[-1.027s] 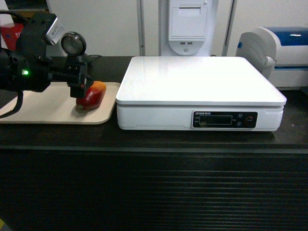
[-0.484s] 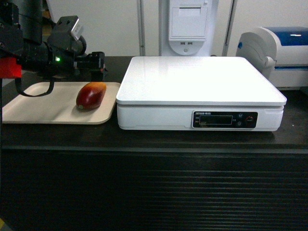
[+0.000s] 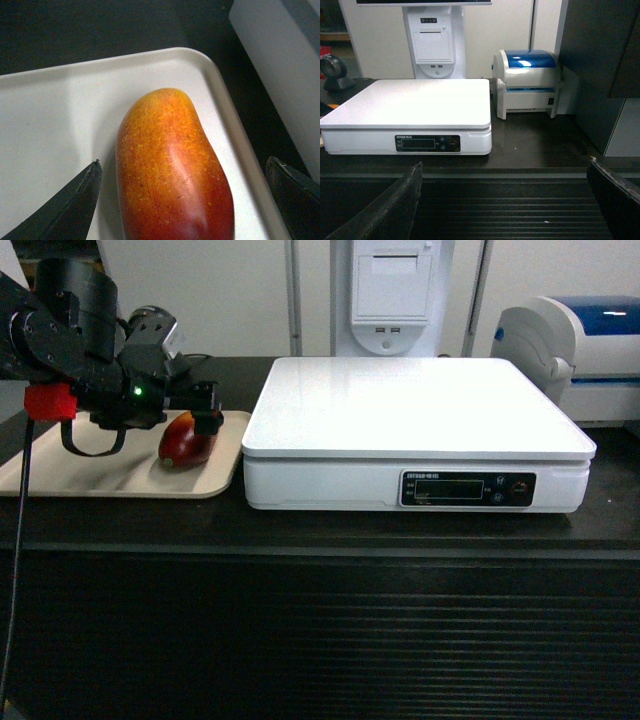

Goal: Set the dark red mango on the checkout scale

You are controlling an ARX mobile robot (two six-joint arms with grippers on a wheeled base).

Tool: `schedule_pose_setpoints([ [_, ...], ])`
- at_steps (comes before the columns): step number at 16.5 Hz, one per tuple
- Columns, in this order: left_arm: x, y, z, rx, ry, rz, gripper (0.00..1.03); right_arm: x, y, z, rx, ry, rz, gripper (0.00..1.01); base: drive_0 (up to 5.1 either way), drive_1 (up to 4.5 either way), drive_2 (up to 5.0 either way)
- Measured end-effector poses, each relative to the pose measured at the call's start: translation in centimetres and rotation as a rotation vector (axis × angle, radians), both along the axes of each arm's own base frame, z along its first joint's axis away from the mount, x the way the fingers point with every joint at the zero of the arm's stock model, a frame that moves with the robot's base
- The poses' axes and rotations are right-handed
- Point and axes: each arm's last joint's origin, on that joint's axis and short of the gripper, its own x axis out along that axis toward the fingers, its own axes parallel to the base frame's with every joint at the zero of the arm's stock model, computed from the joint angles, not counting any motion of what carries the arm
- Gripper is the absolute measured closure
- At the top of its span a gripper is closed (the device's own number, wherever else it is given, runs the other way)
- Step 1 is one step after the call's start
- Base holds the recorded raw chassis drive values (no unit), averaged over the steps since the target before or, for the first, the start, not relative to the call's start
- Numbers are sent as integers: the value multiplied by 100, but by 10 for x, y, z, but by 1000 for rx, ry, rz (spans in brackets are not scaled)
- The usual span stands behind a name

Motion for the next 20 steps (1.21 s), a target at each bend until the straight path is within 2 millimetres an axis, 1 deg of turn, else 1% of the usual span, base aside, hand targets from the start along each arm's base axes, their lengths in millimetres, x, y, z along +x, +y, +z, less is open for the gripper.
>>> schedule_pose_setpoints([
  [3, 1, -2, -14, 29, 48, -20, 5, 0, 0, 0, 0, 0, 0, 3, 0, 0, 0],
  [5, 5, -3, -25, 59, 57, -29, 5, 0, 0, 0, 0, 0, 0, 3, 0, 0, 0],
  [6, 6, -2, -25, 68, 54, -24, 10, 0, 0, 0, 0, 0, 0, 3, 0, 0, 0],
  [8, 7, -1, -24, 75, 29, -20, 30, 0, 0, 0, 0, 0, 0, 3, 0, 0, 0],
  [9, 7, 1, -24, 76, 26, -17, 38, 0, 0, 0, 0, 0, 0, 3, 0, 0, 0],
  [10, 5, 3, -23, 76, 22, -13, 41, 0, 0, 0, 0, 0, 0, 3, 0, 0, 0],
  [12, -6, 5, -15, 87, 1, -1, 42, 0, 0, 0, 0, 0, 0, 3, 0, 0, 0],
  [14, -20, 4, 14, 84, -74, 2, 42, 0, 0, 0, 0, 0, 0, 3, 0, 0, 0],
  [16, -42, -4, 61, 76, -205, -4, 42, 0, 0, 0, 0, 0, 0, 3, 0, 0, 0],
  [17, -56, -16, 90, 62, -278, -16, 42, 0, 0, 0, 0, 0, 0, 3, 0, 0, 0],
  [18, -71, -34, 113, 39, -341, -49, 42, 0, 0, 0, 0, 0, 0, 3, 0, 0, 0],
  [19, -84, -55, 128, 16, -374, -88, 42, 0, 0, 0, 0, 0, 0, 3, 0, 0, 0],
  [20, -94, -77, 135, -9, -389, -132, 42, 0, 0, 0, 0, 0, 0, 3, 0, 0, 0],
])
